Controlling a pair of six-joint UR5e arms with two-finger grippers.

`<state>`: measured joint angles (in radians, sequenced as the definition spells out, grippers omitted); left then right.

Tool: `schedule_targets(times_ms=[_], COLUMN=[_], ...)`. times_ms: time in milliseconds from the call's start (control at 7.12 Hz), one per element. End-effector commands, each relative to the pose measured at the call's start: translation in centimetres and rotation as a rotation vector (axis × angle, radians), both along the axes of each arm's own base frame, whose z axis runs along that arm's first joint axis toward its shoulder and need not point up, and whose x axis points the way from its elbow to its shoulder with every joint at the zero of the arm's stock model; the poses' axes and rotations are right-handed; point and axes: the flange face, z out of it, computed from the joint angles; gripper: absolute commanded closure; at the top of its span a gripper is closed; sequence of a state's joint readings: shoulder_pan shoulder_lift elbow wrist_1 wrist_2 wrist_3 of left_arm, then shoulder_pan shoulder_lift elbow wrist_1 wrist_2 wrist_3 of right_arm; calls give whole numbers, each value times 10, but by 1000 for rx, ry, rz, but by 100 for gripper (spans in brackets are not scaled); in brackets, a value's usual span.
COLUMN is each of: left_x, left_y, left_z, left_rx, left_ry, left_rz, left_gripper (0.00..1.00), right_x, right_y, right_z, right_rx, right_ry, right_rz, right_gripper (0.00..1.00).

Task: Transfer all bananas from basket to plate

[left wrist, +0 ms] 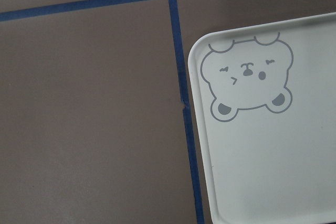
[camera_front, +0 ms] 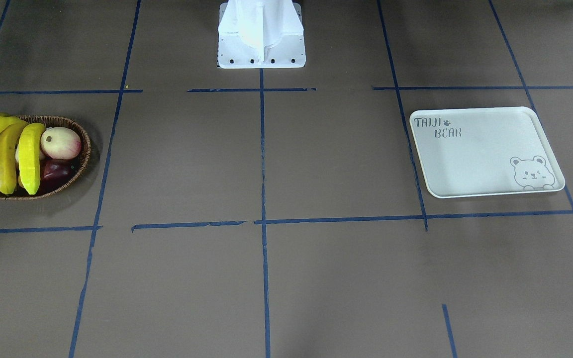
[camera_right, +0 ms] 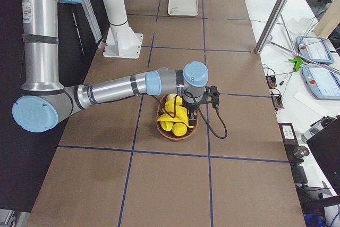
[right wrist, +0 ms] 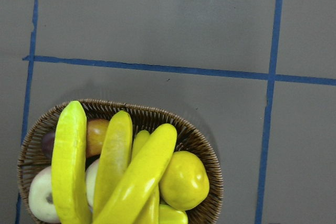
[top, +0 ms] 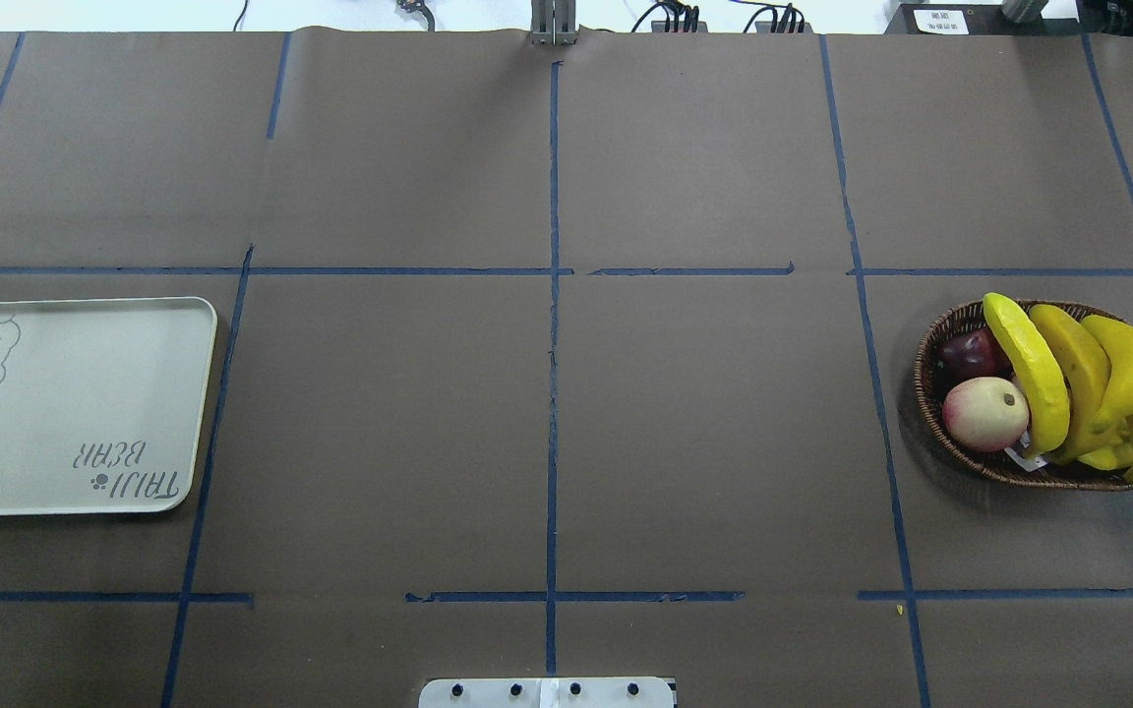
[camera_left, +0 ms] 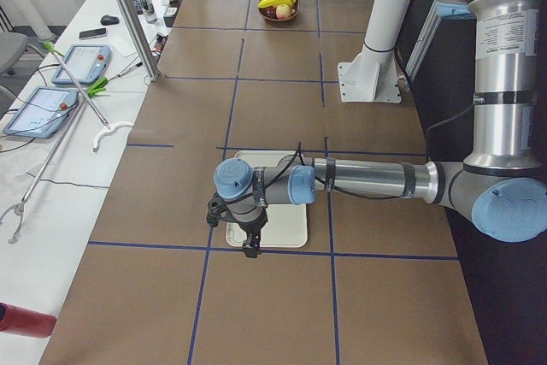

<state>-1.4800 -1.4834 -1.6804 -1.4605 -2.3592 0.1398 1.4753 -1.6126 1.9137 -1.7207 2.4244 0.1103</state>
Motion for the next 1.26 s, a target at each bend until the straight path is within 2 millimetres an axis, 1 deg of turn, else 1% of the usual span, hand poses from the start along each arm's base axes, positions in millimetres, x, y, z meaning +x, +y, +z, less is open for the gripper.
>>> schedule_targets(times_ms=[0, 141, 281, 422, 562, 703, 843, 984, 1124], left_x=[1, 1, 2, 4, 5, 5, 5, 5, 5], left_y=[0, 0, 0, 0, 0, 0, 0, 0, 0], left_z=[0, 0, -1, 0, 0, 0, 0, 0, 0], left_rx=[-1, -1, 1, -1, 0, -1, -2, -2, -1], left_ry=[1, 0, 2, 0, 2, 1, 1, 0, 1], left_rz=[2, 3, 3, 8, 10, 9, 9, 9, 10], left_gripper=[0, 0, 0, 0, 0, 0, 0, 0, 0], right_x=[-41, -46, -60, -83, -97, -102, -112, -130, -143], right_y=[11, 15, 30, 45, 56, 69, 74, 76, 79], right_z=[-48, -48, -33, -22, -11, 2, 2, 3, 12], right_rx=[-97, -128, -125, -107, -139, -199, -207, -210, -209], right_ry=[71, 64, 62, 48, 13, 25, 18, 44, 73], right_rz=[122, 164, 224, 296, 335, 362, 371, 373, 360], right_gripper=[1, 1, 1, 1, 2, 3, 3, 3, 3])
